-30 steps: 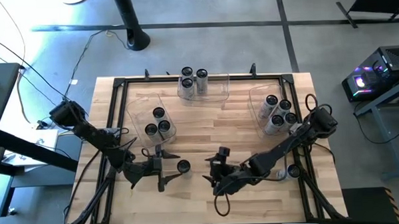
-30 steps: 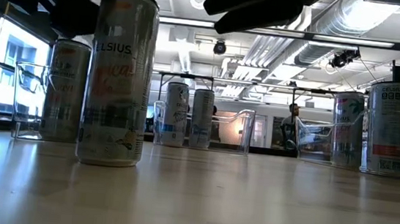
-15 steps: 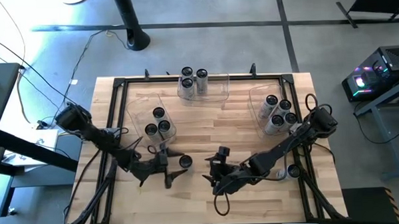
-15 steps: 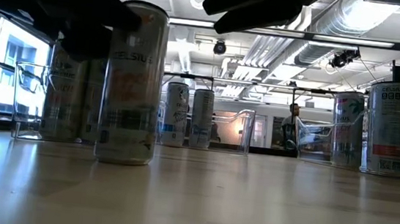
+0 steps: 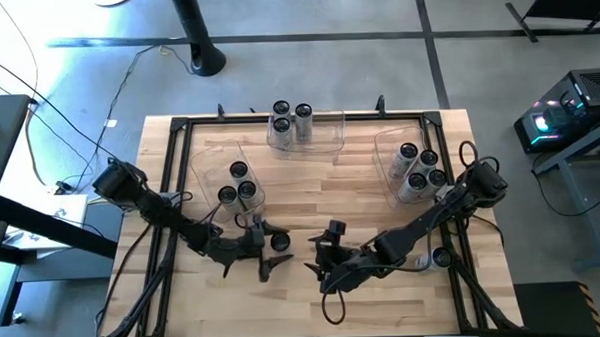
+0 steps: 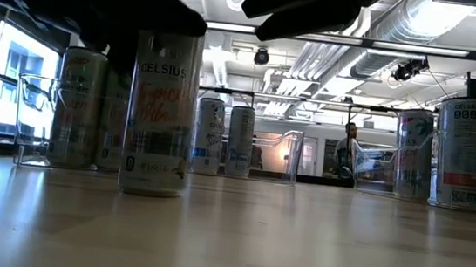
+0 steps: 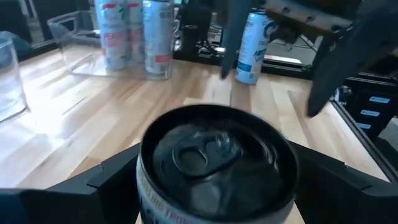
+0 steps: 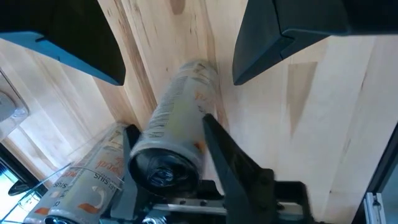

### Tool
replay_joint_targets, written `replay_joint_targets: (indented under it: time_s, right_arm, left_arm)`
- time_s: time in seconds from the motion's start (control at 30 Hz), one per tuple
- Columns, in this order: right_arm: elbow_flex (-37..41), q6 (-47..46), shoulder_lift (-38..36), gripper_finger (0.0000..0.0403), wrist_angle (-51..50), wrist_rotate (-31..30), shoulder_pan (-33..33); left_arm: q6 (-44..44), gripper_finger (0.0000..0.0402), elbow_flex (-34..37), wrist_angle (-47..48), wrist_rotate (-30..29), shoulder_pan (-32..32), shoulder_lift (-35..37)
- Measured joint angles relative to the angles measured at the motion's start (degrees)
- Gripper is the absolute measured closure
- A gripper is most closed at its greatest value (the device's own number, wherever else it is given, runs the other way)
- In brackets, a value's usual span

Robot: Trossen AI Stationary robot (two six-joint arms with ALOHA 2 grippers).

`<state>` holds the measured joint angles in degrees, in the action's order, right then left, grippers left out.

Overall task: Sort soda cans
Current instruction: Put the white/yellow soda can into the left transparent bin

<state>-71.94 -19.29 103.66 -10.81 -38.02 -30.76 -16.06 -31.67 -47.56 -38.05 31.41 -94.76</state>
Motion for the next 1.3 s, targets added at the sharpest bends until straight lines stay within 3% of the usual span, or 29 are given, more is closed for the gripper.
replay_joint_targets:
  time_s: [0.3,0.57,0.8,1.07,1.17,1.3]
  right_arm:
    - [0.0,-0.3,0.0,0.0111,-0.5,0.0,0.0]
    - [0.0,-1.3,0.0,0.0111,-1.1,0.0,0.0]
    - [0.0,-1.3,0.0,0.0111,-1.3,0.0,0.0]
    - [0.0,-1.4,0.0,0.0111,-1.5,-1.0,0.0]
    - [0.0,-1.4,0.0,0.0111,-1.5,-1.0,0.0]
    - [0.0,-1.4,0.0,0.0111,-1.5,-1.0,0.0]
  left_arm:
    - [4.2,0.009,-1.9,0.7,-0.9,1.3,1.1]
    - [4.1,0.0163,-1.9,10.7,-2.8,2.6,8.3]
    - [2.7,0.0164,-1.9,20.8,-3.0,2.8,16.7]
    - [5.3,0.0164,-2.1,23.7,-2.7,3.1,24.5]
    - [10.2,0.0164,-5.6,29.0,-3.7,3.8,29.9]
    - [15.7,0.0164,-14.8,43.6,-7.5,4.4,36.4]
